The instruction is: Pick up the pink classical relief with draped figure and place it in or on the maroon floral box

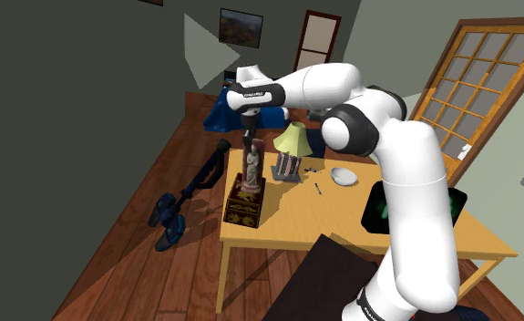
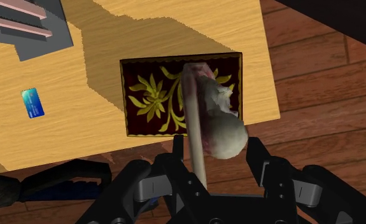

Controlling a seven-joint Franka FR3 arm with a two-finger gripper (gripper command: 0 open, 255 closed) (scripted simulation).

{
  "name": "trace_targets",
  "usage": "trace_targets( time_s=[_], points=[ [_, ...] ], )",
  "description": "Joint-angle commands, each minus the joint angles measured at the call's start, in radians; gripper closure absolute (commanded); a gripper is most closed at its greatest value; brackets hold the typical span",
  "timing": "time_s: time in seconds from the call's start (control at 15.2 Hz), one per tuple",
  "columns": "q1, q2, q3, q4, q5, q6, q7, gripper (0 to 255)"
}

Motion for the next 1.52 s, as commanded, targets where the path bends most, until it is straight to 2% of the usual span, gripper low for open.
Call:
trace_targets(
  time_s=[0.0,0.46,0.53,0.86,1.12,1.45],
  points=[
    [-0.001,0.004,0.001,-0.006,0.001,0.012,0.0,255],
    [-0.001,0.004,0.001,-0.006,0.001,0.012,0.0,255],
    [-0.001,0.004,0.001,-0.006,0.001,0.012,0.001,0],
    [-0.001,0.004,0.001,-0.006,0.001,0.012,0.0,0],
    [0.003,-0.008,-0.001,0.103,-0.002,-0.109,0.002,0],
    [0.003,-0.008,-0.001,0.103,-0.002,-0.109,0.002,0]
  ],
)
